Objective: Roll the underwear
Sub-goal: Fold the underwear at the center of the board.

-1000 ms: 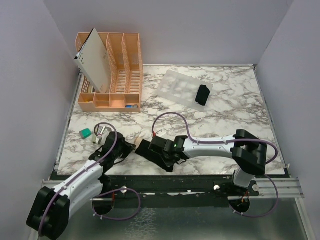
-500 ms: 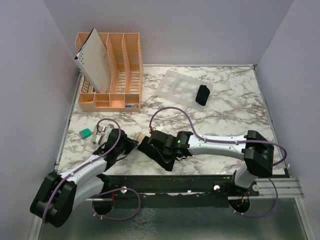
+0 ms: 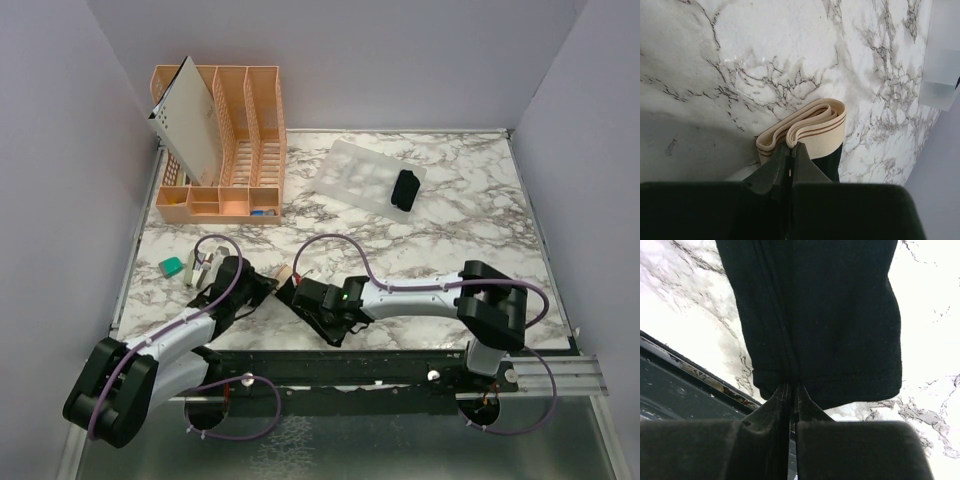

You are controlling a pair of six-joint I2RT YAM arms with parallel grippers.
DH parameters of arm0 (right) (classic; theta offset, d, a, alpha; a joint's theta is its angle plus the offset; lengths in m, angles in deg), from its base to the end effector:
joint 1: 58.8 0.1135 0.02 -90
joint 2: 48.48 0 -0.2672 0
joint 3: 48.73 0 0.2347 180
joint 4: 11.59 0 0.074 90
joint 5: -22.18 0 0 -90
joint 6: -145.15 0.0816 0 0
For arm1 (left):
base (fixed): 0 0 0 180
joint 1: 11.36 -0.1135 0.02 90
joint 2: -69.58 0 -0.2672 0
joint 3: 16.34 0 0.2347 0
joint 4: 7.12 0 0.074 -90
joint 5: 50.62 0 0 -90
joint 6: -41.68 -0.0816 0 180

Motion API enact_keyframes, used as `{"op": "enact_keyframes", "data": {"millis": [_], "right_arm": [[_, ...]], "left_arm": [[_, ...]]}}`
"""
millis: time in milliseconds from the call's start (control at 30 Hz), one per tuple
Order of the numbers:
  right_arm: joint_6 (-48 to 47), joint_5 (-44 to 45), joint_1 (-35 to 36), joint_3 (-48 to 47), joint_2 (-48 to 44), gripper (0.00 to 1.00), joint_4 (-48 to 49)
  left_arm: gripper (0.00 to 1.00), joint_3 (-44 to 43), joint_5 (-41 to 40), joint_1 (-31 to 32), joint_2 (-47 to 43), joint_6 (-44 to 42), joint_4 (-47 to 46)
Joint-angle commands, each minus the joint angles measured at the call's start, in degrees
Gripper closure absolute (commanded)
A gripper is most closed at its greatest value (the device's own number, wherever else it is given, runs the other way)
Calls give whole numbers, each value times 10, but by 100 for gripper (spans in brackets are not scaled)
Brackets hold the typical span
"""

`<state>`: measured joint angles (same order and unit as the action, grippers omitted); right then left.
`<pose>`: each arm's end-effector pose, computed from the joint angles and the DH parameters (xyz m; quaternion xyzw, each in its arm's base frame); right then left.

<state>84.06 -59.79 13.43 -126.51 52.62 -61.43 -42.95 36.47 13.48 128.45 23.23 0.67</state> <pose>0.1121 0.3125 0.1346 -0.3547 0.9209 0.0688 0.1463 0.1827 -0.0800 0.1169 -0.3691 0.8277 -0.2993 0.2985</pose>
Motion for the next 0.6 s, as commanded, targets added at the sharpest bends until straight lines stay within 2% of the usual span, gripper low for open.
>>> {"op": "enact_keyframes", "data": {"millis": [0,67,167,200,433,567], "right_arm": [[6,2,9,22,23,88,-23],[10,-1,10,27,8,80,-13],[9,-23,9,40,-42,50,21],[10,-27,8,43,-60,46,32],[22,-36,-25,39,-139,44,53],[26,-109,-74,57,-176,50,117]], "left_arm": [[100,9,-17,-14,8,-11,13],[100,8,-16,-15,6,-15,13],[100,3,-16,-15,0,-24,19],[100,1,-16,-15,-1,-29,22],[100,5,1,-15,-30,-58,25],[100,16,13,-15,-57,-70,30]]}}
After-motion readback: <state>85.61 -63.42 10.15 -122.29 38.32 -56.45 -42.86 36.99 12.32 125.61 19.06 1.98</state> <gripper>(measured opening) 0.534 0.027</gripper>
